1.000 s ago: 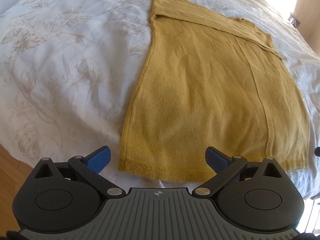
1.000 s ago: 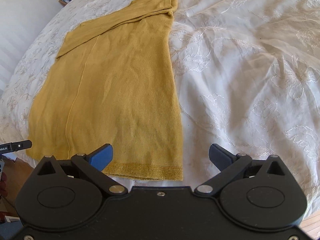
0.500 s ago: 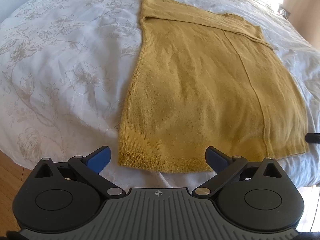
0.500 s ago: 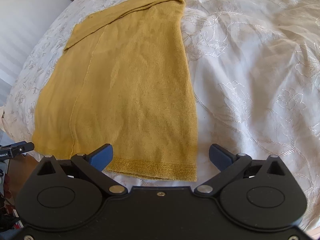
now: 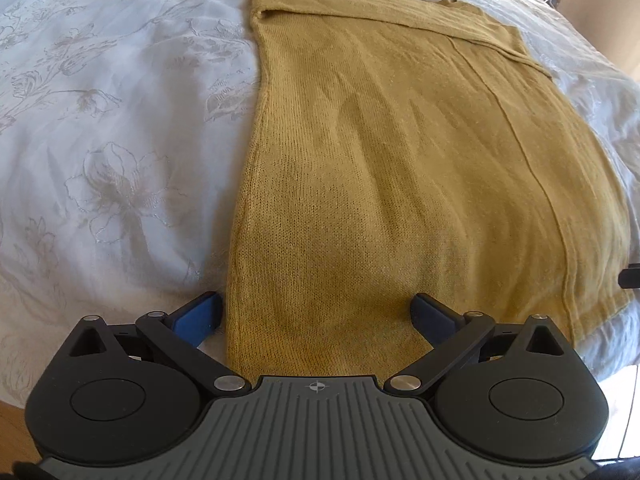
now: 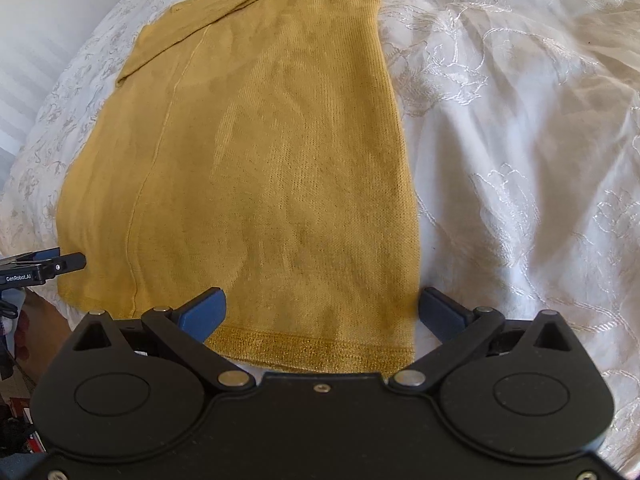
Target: Fold small clothes
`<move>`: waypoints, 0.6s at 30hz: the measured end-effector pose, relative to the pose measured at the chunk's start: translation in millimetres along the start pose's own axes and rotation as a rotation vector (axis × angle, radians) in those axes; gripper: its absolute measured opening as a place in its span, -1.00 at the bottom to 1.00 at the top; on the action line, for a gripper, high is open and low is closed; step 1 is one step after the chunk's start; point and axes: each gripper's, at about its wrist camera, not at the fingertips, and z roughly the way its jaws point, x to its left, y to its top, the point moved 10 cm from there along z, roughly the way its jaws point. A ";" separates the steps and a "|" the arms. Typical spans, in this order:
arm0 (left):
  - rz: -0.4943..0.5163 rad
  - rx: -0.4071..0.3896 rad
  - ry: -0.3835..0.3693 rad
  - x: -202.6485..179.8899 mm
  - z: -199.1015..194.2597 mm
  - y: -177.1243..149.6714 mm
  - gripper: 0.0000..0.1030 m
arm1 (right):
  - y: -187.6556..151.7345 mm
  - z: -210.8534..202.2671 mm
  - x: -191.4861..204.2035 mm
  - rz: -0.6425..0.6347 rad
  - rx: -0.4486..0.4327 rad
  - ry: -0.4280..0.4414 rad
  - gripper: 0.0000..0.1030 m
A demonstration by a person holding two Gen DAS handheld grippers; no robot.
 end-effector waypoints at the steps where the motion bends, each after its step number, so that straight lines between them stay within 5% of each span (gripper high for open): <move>1: -0.002 0.010 -0.003 0.2 3.1 -1.1 0.99 | -0.1 0.9 -0.8 0.001 0.004 0.000 1.00; 13: -0.029 -0.012 -0.005 4.0 7.4 -8.2 1.00 | -3.4 3.4 -6.0 0.030 -0.023 0.010 1.00; 18: -0.048 0.019 -0.039 7.1 4.6 -3.4 0.92 | -4.0 4.8 -3.2 0.007 0.029 0.008 0.99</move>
